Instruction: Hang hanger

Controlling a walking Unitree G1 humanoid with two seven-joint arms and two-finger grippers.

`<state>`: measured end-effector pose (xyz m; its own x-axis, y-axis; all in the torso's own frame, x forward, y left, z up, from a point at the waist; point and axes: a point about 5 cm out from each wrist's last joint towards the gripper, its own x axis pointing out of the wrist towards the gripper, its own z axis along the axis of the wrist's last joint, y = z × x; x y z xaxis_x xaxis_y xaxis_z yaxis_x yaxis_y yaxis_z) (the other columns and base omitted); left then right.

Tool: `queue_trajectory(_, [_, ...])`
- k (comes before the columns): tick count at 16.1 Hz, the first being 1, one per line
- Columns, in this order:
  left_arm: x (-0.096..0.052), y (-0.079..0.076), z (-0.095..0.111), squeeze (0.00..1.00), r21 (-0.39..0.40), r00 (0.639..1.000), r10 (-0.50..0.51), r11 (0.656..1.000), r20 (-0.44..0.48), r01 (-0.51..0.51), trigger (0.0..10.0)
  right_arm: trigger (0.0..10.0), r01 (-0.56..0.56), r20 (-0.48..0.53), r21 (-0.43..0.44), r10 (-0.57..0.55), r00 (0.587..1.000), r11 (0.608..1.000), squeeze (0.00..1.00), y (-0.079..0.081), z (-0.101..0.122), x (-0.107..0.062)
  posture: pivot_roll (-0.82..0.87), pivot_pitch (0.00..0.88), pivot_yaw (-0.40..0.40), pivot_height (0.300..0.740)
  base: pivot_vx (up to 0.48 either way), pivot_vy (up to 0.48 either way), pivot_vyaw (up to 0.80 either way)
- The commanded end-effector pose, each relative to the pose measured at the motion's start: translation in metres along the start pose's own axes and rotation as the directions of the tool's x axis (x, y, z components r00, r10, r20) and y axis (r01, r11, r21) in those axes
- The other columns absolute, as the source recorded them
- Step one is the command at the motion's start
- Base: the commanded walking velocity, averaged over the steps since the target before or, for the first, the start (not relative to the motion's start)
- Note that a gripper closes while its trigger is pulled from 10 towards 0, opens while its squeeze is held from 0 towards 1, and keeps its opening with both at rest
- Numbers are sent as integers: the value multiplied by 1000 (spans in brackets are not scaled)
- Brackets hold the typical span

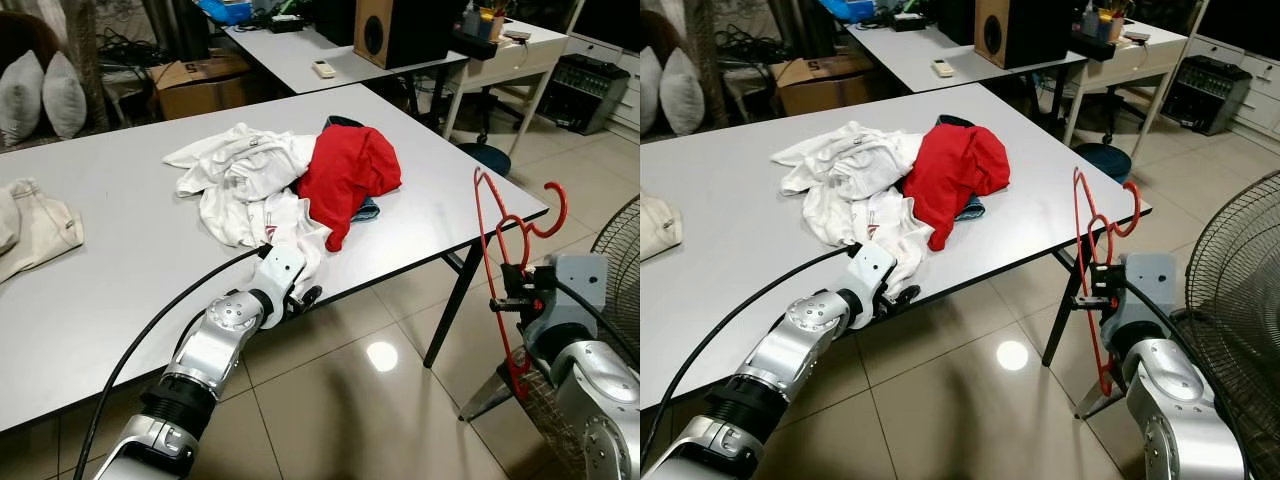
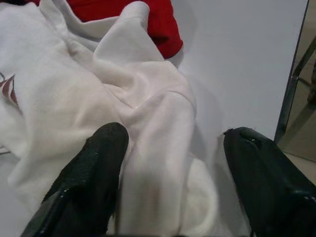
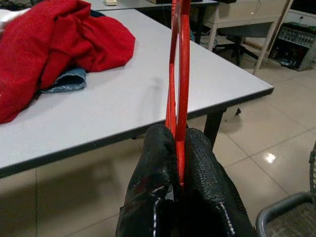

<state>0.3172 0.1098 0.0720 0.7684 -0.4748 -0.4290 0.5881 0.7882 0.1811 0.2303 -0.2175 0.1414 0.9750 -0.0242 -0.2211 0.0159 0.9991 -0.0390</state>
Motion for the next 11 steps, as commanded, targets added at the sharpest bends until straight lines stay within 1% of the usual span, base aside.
queue_trajectory(1, [0, 3, -1, 0, -1, 1000, 5, 1000, -7, -5, 0, 10000, -43, 29, 24, 42, 999, 999, 0, 7, 8, 0, -294, 0, 31, 740, 0, 0, 0])
queue_trajectory(2, [1, 2, -1, 0, -4, 1000, 5, 1000, -7, -5, 0, 10000, -67, 45, 48, 65, 997, 997, 0, 9, 10, 1, -293, 0, 26, 740, 0, 0, 0])
queue_trajectory(4, [1, 3, -3, 0, -16, 1000, 5, 1000, 0, -5, 0, 10000, -89, 61, 64, 85, 995, 994, 0, 13, 12, 2, -282, 0, 20, 740, 0, 0, 0])
queue_trajectory(7, [-5, 7, -6, 0, -18, 1000, 7, 1000, 1, -7, 0, 10000, -103, 70, 79, 97, 993, 992, 0, 17, 13, 3, -272, 0, 17, 740, 0, 0, 0])
queue_trajectory(9, [-7, 10, -7, 0, -22, 1000, 13, 1000, 4, -13, 0, 10000, -141, 72, 80, 136, 988, 987, 0, 21, 13, 2, -268, 0, 18, 740, 0, 0, 0])
queue_trajectory(10, [-8, 13, -8, 0, -36, 1000, 16, 999, 11, -15, 0, 10000, -139, 64, 46, 136, 989, 989, 0, 23, 10, 3, -265, 0, 17, 740, 0, 0, 0])
queue_trajectory(11, [-8, 13, -8, 0, -36, 1000, 19, 999, 13, -18, 0, 10000, -129, 64, 42, 126, 990, 991, 0, 22, 10, 3, -265, 0, 17, 740, 0, 0, 0])
